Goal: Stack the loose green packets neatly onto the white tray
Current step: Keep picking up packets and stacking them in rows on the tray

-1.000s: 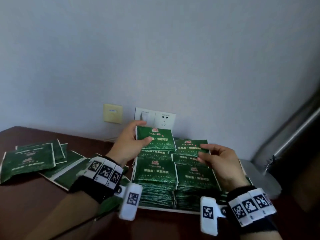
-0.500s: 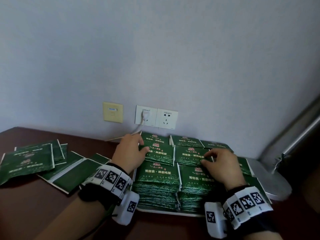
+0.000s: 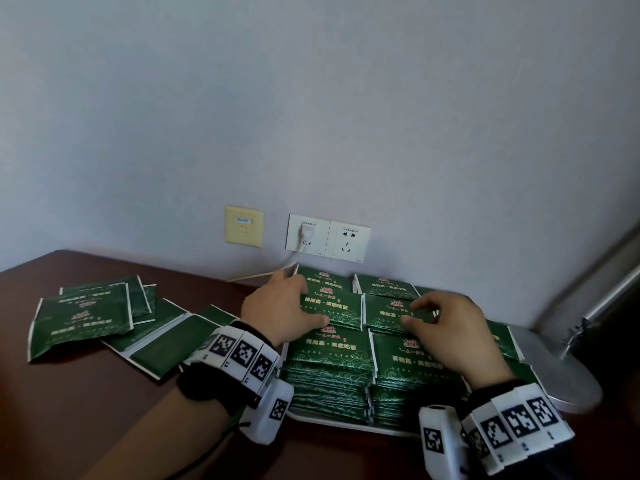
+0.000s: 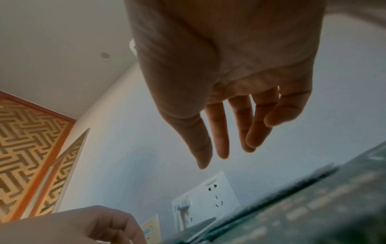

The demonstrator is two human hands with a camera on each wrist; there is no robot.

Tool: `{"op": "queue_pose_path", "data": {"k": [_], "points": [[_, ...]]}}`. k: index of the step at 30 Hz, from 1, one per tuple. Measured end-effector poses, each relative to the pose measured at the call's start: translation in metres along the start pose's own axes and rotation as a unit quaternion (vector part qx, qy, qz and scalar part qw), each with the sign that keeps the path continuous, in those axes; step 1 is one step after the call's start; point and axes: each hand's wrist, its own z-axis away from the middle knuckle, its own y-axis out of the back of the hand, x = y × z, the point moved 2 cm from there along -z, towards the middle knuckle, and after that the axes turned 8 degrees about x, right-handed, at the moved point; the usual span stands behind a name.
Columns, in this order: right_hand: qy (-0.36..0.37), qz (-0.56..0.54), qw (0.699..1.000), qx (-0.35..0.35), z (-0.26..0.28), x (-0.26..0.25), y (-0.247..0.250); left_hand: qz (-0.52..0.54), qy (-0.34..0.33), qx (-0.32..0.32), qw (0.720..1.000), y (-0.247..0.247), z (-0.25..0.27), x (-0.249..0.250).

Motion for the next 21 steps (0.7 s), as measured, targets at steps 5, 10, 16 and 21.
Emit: {"op": "queue_pose_path", "data": {"k": [5,10,16,21], "points": [[0.050,-0.028,0.998,-0.008,0.017,-0.029,0.006,0.049,0.005,0.002,0.999,0.027,0.004,-0.016],[0.099,-0.085,0.984,-0.119,0.061,-0.083,-0.009,-0.014,0.040,-0.060,0.997,0.067,0.020,-0.088],[0.135,-0.095,0.934,-0.317,0.111,-0.146,-0.071,-0.134,0.149,-0.110,0.973,0.073,0.042,-0.207],[0.135,-0.040,0.926,-0.350,0.114,-0.198,-0.133,-0.091,0.157,-0.107,0.978,0.073,0.040,-0.249]]}}
